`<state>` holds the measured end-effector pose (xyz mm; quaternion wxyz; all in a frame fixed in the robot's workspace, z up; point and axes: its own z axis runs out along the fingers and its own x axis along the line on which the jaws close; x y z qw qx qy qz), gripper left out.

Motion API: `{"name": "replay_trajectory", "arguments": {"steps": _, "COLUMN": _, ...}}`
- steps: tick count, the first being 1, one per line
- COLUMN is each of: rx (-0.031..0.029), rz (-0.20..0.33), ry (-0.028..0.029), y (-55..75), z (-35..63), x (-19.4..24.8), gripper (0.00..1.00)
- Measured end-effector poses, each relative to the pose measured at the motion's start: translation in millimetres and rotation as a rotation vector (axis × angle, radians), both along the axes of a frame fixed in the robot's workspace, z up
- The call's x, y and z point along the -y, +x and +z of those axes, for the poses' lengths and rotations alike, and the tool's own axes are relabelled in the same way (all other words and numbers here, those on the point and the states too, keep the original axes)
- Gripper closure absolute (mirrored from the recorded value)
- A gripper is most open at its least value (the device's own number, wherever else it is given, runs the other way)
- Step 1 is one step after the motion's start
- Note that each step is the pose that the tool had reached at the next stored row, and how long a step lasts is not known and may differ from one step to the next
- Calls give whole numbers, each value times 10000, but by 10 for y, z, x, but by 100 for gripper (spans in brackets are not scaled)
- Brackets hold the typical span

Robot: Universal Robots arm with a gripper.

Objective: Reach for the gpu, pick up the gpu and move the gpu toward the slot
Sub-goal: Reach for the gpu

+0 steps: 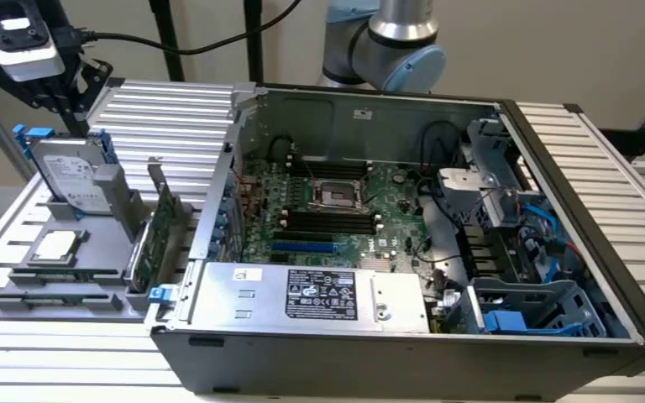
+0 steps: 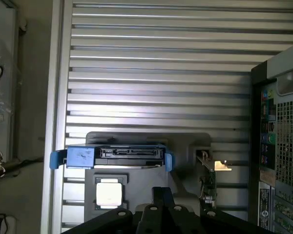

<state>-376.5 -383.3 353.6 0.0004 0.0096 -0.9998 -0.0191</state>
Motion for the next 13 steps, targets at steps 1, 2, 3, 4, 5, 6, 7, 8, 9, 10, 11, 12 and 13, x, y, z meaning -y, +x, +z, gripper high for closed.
{"name": "replay_trajectory", "arguments": {"steps": 1, "rx": 0, "rz": 1, "ry": 0, "y": 0, "z": 0, "x": 0, "gripper": 89}}
{"name": "replay_trajectory", "arguments": {"steps": 2, "rx": 0, "rz": 1, "ry": 0, "y": 0, "z": 0, "x": 0, "gripper": 89}}
{"name": "replay_trajectory", "arguments": {"steps": 3, "rx": 0, "rz": 1, "ry": 0, "y": 0, "z": 0, "x": 0, "gripper": 89}}
{"name": "replay_trajectory", "arguments": {"steps": 4, "rx": 0, "rz": 0, "ry": 0, "y": 1, "z": 0, "x": 1, "gripper": 89}}
{"name": "replay_trajectory", "arguments": {"steps": 5, "rx": -1, "rz": 1, "ry": -1, "y": 1, "z": 0, "x": 5, "gripper": 89}}
{"name": "replay_trajectory", "arguments": {"steps": 6, "rx": -2, "rz": 1, "ry": -1, "y": 1, "z": 1, "x": 24, "gripper": 89}}
{"name": "replay_trajectory", "arguments": {"steps": 7, "rx": 0, "rz": -1, "ry": 0, "y": 6, "z": -1, "x": 56, "gripper": 89}}
{"name": "replay_trajectory", "arguments": {"steps": 8, "rx": 0, "rz": -1, "ry": 1, "y": 13, "z": -2, "x": 93, "gripper": 89}}
{"name": "replay_trajectory", "arguments": {"steps": 9, "rx": 0, "rz": 0, "ry": 0, "y": 22, "z": -3, "x": 128, "gripper": 89}}
{"name": "replay_trajectory", "arguments": {"steps": 10, "rx": 0, "rz": 1, "ry": 1, "y": 35, "z": -4, "x": 163, "gripper": 89}}
{"name": "replay_trajectory", "arguments": {"steps": 11, "rx": 0, "rz": 0, "ry": 0, "y": 51, "z": -5, "x": 197, "gripper": 89}}
{"name": "replay_trajectory", "arguments": {"steps": 12, "rx": 0, "rz": -1, "ry": 0, "y": 71, "z": -6, "x": 229, "gripper": 89}}
{"name": "replay_trajectory", "arguments": {"steps": 13, "rx": 0, "rz": -1, "ry": 0, "y": 95, "z": -9, "x": 259, "gripper": 89}}
